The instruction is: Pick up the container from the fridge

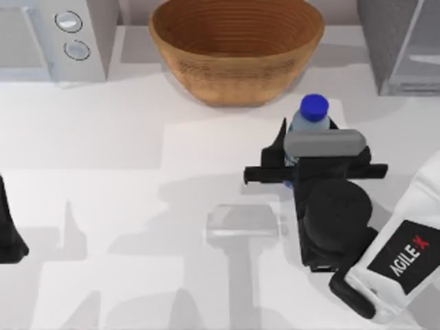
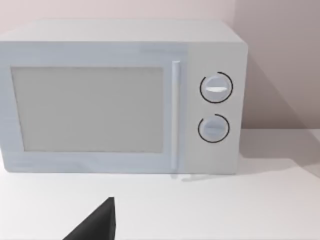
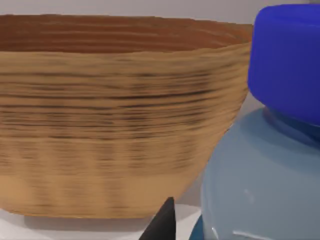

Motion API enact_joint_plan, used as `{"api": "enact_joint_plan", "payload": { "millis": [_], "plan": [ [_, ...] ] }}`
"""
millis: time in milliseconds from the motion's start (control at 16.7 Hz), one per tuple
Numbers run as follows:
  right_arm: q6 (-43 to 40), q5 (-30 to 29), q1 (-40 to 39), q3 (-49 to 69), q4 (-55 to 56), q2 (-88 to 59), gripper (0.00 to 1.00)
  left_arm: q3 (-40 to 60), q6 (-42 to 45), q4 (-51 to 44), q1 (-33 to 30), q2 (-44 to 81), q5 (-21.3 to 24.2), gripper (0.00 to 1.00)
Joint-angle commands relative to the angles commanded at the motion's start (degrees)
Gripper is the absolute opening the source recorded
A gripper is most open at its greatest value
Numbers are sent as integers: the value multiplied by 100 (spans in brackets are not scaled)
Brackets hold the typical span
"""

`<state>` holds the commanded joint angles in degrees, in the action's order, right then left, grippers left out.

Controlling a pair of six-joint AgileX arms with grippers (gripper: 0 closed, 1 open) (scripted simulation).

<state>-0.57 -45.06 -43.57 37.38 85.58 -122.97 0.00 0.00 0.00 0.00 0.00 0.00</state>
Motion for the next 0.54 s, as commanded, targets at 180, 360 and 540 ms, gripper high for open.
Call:
{"api": "enact_joint_plan", "payload": {
  "millis": [180,360,540],
  "plan": [
    [0,0,0,0,0,0,98,0,0,0,0,0,0,100],
    [0,0,0,0,0,0,100,0,0,0,0,0,0,100],
    [0,0,0,0,0,0,100,0,0,0,0,0,0,100]
  ]
}}
